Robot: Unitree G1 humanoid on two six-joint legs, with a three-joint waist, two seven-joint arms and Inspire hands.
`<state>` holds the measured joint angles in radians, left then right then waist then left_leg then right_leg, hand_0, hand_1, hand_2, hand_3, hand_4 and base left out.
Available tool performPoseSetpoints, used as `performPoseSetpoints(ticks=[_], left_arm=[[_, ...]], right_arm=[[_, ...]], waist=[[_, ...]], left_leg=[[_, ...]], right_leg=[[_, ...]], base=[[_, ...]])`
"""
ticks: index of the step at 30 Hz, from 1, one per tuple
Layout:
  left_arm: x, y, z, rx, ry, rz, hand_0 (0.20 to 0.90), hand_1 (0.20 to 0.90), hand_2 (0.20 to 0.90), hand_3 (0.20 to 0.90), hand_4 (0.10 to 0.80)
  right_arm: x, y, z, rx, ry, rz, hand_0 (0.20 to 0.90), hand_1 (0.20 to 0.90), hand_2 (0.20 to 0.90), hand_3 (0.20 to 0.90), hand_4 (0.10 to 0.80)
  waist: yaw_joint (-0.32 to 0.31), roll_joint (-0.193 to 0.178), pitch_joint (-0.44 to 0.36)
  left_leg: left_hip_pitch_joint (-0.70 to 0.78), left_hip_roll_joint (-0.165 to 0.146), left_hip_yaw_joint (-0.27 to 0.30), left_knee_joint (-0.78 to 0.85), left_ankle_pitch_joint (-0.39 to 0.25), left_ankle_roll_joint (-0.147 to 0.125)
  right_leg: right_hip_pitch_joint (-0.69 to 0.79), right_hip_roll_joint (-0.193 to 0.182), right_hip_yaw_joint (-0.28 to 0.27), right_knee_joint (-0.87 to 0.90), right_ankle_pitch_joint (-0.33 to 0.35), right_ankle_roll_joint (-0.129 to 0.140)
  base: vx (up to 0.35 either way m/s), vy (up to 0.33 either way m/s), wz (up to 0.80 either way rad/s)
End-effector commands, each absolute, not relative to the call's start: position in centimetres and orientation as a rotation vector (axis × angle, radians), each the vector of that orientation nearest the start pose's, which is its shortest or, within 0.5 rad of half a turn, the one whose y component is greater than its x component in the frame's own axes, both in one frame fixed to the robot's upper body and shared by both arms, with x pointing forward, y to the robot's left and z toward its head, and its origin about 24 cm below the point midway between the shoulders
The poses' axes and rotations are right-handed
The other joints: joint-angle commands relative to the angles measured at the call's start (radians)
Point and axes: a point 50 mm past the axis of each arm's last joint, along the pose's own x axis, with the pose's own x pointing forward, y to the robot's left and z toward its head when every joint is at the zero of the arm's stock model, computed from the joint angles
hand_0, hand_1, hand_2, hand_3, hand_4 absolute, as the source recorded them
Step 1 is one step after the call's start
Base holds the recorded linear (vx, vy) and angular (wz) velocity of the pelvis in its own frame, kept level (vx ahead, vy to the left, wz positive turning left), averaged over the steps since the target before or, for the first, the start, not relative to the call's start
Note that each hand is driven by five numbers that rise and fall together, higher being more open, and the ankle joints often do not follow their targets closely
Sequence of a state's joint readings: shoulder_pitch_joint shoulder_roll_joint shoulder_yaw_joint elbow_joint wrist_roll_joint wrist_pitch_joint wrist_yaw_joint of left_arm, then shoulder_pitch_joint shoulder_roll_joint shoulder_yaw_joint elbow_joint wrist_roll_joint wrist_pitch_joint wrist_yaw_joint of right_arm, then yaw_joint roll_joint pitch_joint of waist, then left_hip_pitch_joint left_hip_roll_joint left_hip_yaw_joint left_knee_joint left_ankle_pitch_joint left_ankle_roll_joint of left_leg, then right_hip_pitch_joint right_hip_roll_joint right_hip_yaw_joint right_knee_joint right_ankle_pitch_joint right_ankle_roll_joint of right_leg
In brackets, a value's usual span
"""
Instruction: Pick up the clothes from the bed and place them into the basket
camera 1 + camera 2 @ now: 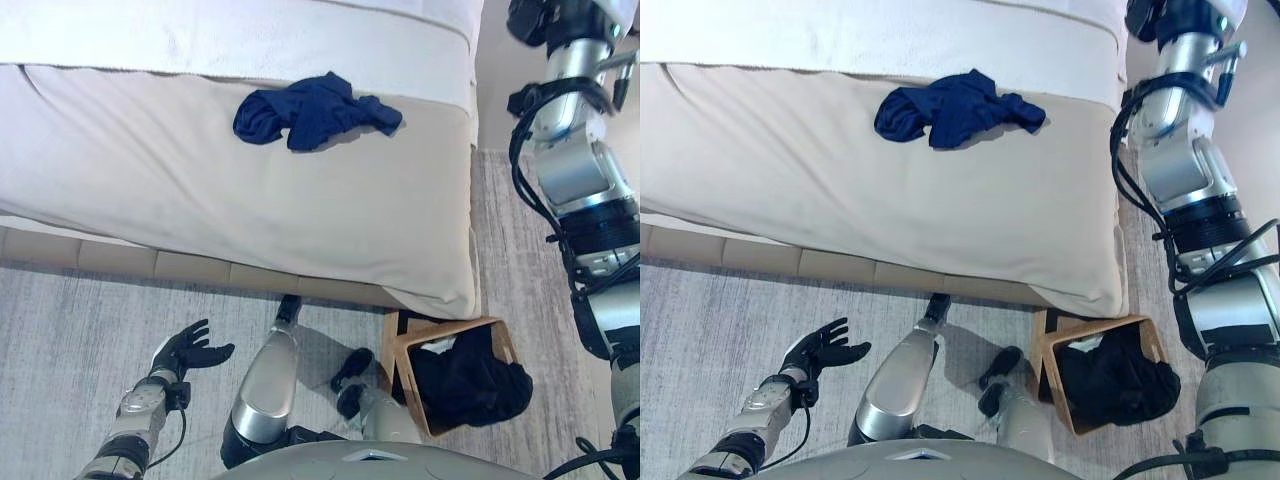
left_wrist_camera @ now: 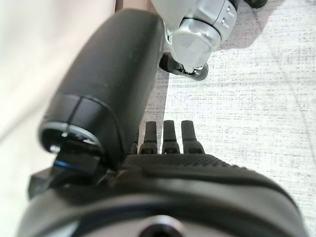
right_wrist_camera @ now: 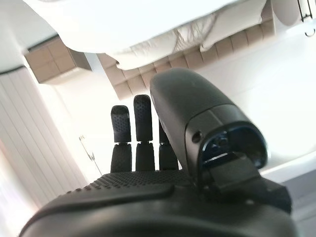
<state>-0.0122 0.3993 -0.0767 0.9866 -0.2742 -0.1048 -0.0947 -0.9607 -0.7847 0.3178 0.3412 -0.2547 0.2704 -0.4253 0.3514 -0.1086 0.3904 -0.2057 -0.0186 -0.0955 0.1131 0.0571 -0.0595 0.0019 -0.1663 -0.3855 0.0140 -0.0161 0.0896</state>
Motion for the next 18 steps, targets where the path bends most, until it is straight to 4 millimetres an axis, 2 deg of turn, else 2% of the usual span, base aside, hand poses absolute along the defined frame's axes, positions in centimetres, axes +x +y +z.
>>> performPoseSetpoints(ticks=[1, 3, 5, 8, 10, 13, 18], left_arm=[[11.4, 28.0, -13.2, 0.223, 1.014, 0.087, 0.900, 0.900, 0.900, 0.900, 0.800], [11.0, 28.1, -13.3, 0.233, 1.041, 0.082, 0.900, 0.900, 0.900, 0.900, 0.800], [11.0, 28.4, -13.3, 0.240, 1.055, 0.075, 0.900, 0.900, 0.900, 0.900, 0.800], [11.2, 28.7, -13.1, 0.245, 1.058, 0.071, 0.900, 0.900, 0.900, 0.900, 0.800], [11.4, 29.1, -12.8, 0.256, 1.058, 0.067, 0.900, 0.900, 0.900, 0.900, 0.800], [12.4, 29.8, -12.2, 0.283, 1.032, 0.055, 0.900, 0.900, 0.900, 0.900, 0.800], [16.4, 30.3, -10.2, 0.280, 0.906, 0.046, 0.900, 0.900, 0.900, 0.900, 0.800]], right_arm=[[34.6, -23.8, 32.6, -1.046, -0.664, -0.569, 0.900, 0.900, 0.900, 0.900, 0.800], [35.2, -23.8, 31.2, -1.083, -0.566, -0.476, 0.900, 0.900, 0.900, 0.900, 0.800], [36.1, -24.0, 28.9, -1.116, -0.409, -0.354, 0.900, 0.900, 0.900, 0.900, 0.800], [37.1, -24.0, 26.5, -1.155, -0.254, -0.246, 0.900, 0.900, 0.900, 0.900, 0.800], [38.0, -23.9, 24.8, -1.183, -0.161, -0.195, 0.900, 0.900, 0.900, 0.900, 0.800], [39.0, -24.0, 24.2, -1.226, -0.088, -0.214, 0.900, 0.900, 0.900, 0.900, 0.800], [40.5, -24.0, 26.5, -1.236, -0.049, -0.397, 0.900, 0.900, 0.900, 0.900, 0.800]], waist=[[0.015, 0.006, -0.149], [0.015, 0.006, -0.166], [0.020, 0.000, -0.172], [0.039, -0.011, -0.162], [0.066, -0.024, -0.143], [0.103, -0.034, -0.107], [0.184, -0.032, 0.006]], left_leg=[[0.087, -0.021, -0.039, -0.057, -0.076, 0.056], [0.098, -0.022, -0.044, -0.066, -0.070, 0.052], [0.102, -0.022, -0.053, -0.061, -0.068, 0.048], [0.093, -0.023, -0.066, -0.041, -0.072, 0.045], [0.097, -0.016, -0.078, -0.030, -0.098, 0.037], [0.060, -0.018, -0.095, -0.002, -0.100, 0.035], [-0.068, -0.029, -0.124, 0.054, -0.099, 0.038]], right_leg=[[0.103, 0.040, -0.044, 0.072, -0.072, -0.010], [0.121, 0.041, -0.044, 0.066, -0.076, -0.009], [0.132, 0.042, -0.047, 0.064, -0.081, -0.008], [0.140, 0.042, -0.059, 0.064, -0.081, -0.010], [0.156, 0.048, -0.059, 0.067, -0.098, -0.008], [0.154, 0.047, -0.075, 0.070, -0.096, -0.010], [0.101, 0.030, -0.136, 0.096, -0.073, -0.014]], base=[[0.112, 0.039, 0.24], [0.100, 0.044, 0.11], [0.066, 0.035, 0.11], [0.033, 0.016, 0.18], [0.065, -0.028, 0.12], [-0.063, -0.003, 0.20], [-0.210, 0.016, 0.29]])
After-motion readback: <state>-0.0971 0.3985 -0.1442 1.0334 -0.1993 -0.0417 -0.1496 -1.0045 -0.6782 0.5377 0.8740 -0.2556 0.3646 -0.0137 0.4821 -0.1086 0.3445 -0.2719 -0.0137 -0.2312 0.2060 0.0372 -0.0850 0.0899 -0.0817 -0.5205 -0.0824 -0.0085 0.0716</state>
